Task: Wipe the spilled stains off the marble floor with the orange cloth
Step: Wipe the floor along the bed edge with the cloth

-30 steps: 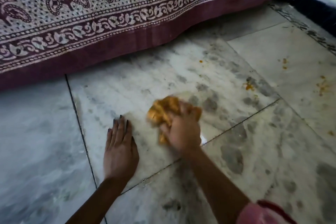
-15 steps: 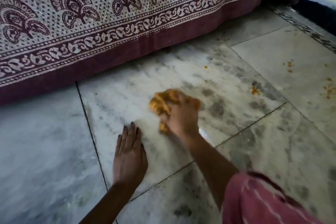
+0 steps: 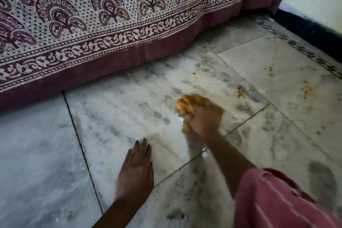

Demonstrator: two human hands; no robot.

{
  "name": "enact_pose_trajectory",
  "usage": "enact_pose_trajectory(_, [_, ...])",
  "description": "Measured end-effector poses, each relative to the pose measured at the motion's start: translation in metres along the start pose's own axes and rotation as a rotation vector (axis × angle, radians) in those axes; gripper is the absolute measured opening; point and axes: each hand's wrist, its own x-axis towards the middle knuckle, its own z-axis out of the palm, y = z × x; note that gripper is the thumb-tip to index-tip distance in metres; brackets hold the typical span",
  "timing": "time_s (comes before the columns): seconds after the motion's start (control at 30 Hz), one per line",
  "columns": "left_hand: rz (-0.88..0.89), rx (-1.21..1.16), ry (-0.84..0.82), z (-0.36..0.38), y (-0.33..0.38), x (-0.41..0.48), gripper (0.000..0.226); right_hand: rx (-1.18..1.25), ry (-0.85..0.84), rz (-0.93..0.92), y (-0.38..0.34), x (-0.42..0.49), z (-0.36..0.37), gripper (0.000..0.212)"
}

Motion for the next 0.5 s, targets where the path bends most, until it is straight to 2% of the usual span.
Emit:
enact_pose_trajectory(0.07, [-0.011,0.009,0.009,-0.003,0.0,0.004,0.051,0.018,-0.102,-0.089,-0.031,-0.021,0.004,0.047])
enact_pose_trajectory(0.17, [-0.045,-0.039,0.0,-0.006,0.0,0.013,0.049,0.041,-0.066,-0.305,-0.025,-0.082,-0.01,0.052])
enact_pose_trajectory(0.27, [-0.023,-0.05,-0.053,-0.005,0.009,0.022,0.047,-0.157,-0.293,-0.41,0.013,-0.119,-0.024,0.058])
enact_pose_trajectory(0.37, [0.027,-0.103,-0.121,-0.009,0.029,0.034,0.046,-0.371,-0.454,-0.355,0.059,-0.09,-0.065,0.049])
enact_pose_trajectory(0.43, [0.071,-0.146,-0.151,-0.017,0.046,0.045,0.045,-0.341,-0.495,-0.25,0.077,-0.059,-0.115,0.054])
enact_pose_trajectory(0.5, [0.151,-0.086,-0.21,-0.029,0.065,0.062,0.047,-0.276,-0.48,-0.194,0.093,-0.041,-0.158,0.066])
